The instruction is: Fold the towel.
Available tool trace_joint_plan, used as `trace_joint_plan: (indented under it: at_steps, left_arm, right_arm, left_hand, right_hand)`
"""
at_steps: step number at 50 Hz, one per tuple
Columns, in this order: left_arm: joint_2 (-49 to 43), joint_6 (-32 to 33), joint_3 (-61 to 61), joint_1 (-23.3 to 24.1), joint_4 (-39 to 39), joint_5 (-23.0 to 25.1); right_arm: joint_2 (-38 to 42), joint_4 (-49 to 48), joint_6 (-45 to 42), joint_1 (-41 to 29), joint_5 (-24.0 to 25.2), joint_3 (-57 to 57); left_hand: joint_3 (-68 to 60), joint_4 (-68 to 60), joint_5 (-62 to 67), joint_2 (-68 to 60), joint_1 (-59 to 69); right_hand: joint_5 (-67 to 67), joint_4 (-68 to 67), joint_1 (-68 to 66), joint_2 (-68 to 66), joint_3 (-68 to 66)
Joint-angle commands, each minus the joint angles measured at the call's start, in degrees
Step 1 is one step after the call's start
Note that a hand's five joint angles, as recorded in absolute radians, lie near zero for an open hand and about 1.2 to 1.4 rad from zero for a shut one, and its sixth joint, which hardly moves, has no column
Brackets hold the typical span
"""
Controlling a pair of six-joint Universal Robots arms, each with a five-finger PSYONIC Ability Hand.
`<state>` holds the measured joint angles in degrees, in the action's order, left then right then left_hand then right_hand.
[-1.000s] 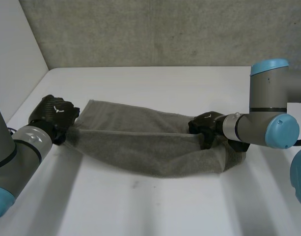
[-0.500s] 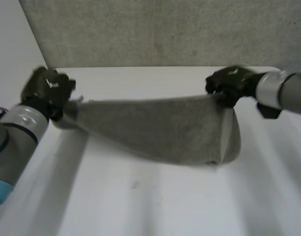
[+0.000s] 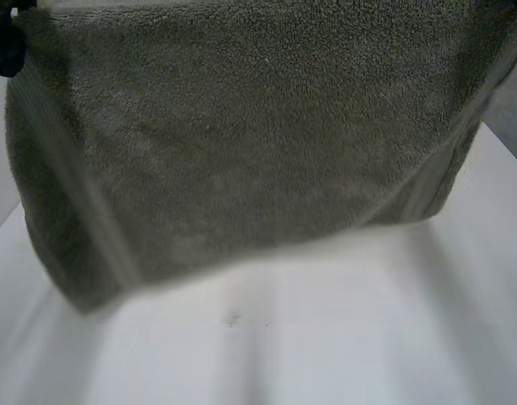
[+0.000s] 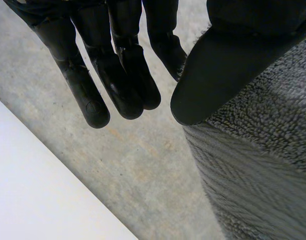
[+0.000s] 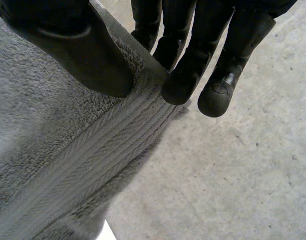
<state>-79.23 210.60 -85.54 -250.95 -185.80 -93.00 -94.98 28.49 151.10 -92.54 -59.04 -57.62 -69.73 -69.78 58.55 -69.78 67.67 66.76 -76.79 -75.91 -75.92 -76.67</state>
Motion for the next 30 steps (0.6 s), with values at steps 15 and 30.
trace_joint_plan:
  at_steps: [15,30]
  left_arm:
    - [-38.0,0.5,25.0,2.4,1.3,-0.1]
    - [-37.8,-10.0,45.7,2.3,-4.8,-3.3]
  right_arm:
    - [40.6,-0.5,-8.0,-10.6,-12.7,23.7]
    - [43.9,-12.2,3.4,-11.4,-17.4,50.3]
  left_hand:
    - [-10.3,-10.2,11.5,-10.2,12.3]
    - [-10.3,-10.2,11.5,-10.2,12.3]
  right_hand:
    - [3.2,-3.2,-4.1,-4.1,-3.3]
    - [3.2,-3.2,-4.1,-4.1,-3.3]
